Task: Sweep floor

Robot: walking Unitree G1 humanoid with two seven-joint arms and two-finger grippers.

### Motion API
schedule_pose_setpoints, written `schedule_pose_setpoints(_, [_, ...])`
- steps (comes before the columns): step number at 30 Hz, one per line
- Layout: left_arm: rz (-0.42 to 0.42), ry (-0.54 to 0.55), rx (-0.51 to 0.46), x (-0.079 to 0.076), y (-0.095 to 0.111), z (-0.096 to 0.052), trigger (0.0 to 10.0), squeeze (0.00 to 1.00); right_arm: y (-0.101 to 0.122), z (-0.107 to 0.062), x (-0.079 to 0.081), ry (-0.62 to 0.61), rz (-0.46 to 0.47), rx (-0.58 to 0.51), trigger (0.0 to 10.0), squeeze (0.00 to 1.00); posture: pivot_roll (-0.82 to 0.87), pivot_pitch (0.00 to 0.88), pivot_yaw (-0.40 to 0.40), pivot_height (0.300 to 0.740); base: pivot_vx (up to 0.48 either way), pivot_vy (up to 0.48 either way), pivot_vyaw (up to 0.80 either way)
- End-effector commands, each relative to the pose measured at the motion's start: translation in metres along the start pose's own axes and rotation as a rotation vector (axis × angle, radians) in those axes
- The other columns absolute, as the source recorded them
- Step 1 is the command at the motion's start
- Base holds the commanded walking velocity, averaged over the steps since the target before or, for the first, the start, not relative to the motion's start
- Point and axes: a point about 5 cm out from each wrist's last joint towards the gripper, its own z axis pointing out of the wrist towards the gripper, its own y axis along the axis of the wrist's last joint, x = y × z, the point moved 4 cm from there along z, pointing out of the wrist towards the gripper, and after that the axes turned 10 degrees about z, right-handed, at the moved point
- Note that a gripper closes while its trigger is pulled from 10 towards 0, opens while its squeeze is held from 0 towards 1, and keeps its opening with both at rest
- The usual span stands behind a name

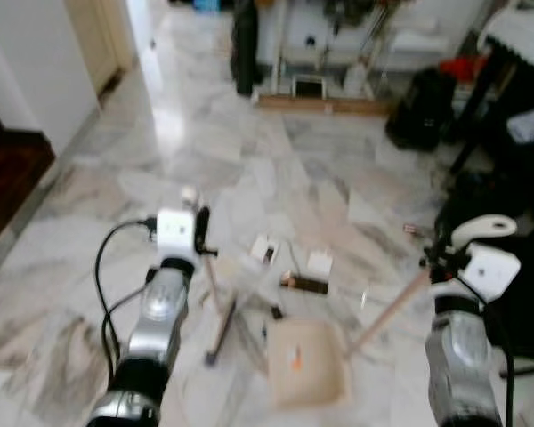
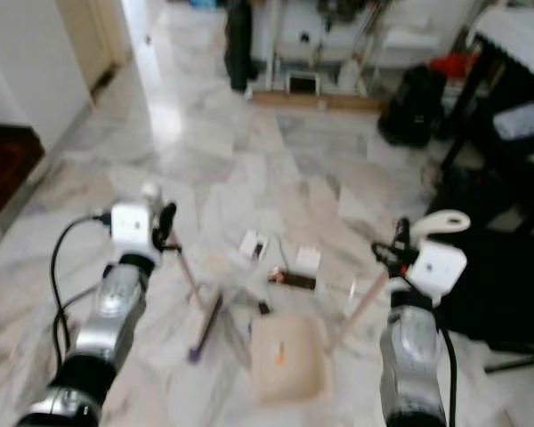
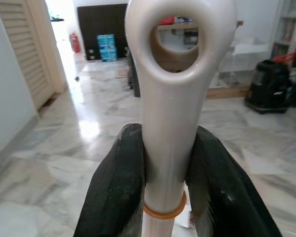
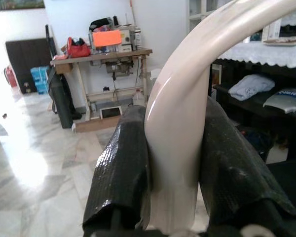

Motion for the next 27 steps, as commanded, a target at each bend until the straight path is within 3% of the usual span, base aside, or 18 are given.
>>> schedule_pose_setpoints(1, [-0.014,-0.009,-0.056,-0.0064,0.0137,0.0037,10.0,0.0,0.0112,0.0031,-0.0057,-0.011,-0.009,-0.042,10.0,0.0,0.07,0.064,-0.041,0.74,0.292,0.0,0.0])
schedule_pose_setpoints(27, [-0.012,-0.013,-0.055,-0.0064,0.0136,0.0034,10.0,0.0,0.0105,0.0021,-0.0064,-0.014,-0.011,-0.038,10.0,0.0,0.07,0.072,-0.036,0.74,0.289,0.0,0.0])
